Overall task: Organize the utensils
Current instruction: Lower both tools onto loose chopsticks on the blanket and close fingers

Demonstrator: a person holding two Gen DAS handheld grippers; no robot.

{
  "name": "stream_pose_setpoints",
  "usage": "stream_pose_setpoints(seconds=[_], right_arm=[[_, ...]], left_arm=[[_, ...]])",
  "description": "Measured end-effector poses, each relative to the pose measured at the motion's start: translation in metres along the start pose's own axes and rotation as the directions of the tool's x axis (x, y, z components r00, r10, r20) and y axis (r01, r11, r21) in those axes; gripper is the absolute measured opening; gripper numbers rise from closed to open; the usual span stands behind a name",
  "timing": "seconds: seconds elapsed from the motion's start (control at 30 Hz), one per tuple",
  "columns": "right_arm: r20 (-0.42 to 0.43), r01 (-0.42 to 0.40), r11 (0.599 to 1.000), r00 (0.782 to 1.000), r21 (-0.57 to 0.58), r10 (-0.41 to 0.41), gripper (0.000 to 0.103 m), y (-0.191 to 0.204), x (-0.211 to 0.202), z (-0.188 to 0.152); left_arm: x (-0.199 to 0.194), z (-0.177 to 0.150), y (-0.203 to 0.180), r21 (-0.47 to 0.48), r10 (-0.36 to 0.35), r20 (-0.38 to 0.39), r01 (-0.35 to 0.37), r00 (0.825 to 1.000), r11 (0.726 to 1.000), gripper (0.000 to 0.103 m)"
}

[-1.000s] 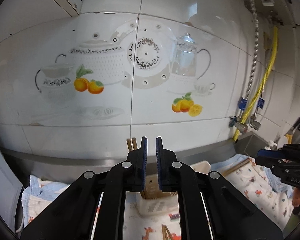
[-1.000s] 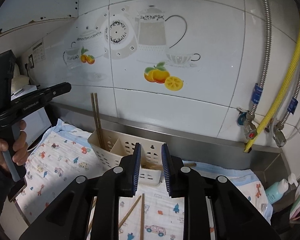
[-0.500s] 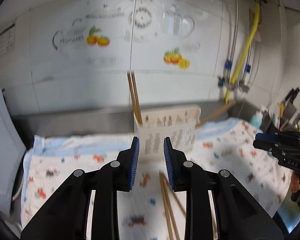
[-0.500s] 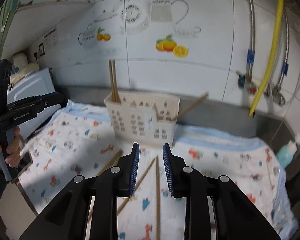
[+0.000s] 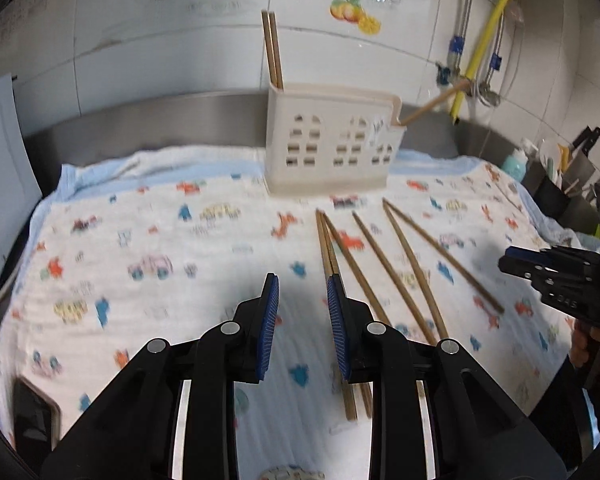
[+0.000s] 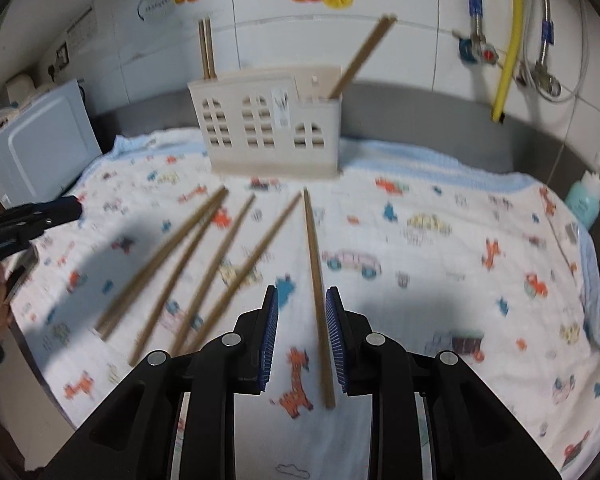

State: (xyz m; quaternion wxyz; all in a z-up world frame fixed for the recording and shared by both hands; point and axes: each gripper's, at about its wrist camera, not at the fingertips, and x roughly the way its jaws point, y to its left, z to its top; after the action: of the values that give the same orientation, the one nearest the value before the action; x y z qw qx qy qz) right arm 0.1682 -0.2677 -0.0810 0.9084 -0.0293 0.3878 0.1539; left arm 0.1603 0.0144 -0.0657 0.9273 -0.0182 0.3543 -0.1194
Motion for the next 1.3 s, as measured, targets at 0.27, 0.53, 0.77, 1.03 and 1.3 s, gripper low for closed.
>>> stream_pose_setpoints(seconds=[0.27, 0.53, 0.77, 1.03, 1.3], right_arm=[[-0.054, 0.007, 1.0, 0.999, 0.029, -0.005, 0.024, -0.007, 0.02, -0.021], [-0.081, 0.012, 0.999, 0.997, 0.043, -0.008, 0.019, -0.014, 0.027, -0.029], [-0.096, 0.017, 0.999, 0.995, 0.035, -0.013, 0.016, -0.014, 0.03, -0.031], [-0.102, 0.013, 0.999, 0.995, 0.04, -0.009, 0.016, -0.015, 0.034, -0.033], [-0.097, 0.015, 0.999, 0.995, 0.051, -0.01, 0.016, -0.015, 0.039, -0.03]], left_arm=[[0.016, -0.027, -0.012, -0.001, -0.034, -0.074, 0.034, 0.997, 0.999, 0.026], [0.038, -0.037, -0.02, -0.007, -0.053, -0.125, 0.052, 0.991, 0.999, 0.025], [0.056, -0.041, -0.019, -0.023, -0.046, -0.164, 0.043, 0.985, 0.999, 0.017], [0.064, -0.039, -0.021, -0.023, -0.038, -0.169, 0.035, 0.985, 0.999, 0.016], [0.072, -0.033, -0.025, -0.015, 0.007, -0.169, -0.01, 0.986, 1.0, 0.014]])
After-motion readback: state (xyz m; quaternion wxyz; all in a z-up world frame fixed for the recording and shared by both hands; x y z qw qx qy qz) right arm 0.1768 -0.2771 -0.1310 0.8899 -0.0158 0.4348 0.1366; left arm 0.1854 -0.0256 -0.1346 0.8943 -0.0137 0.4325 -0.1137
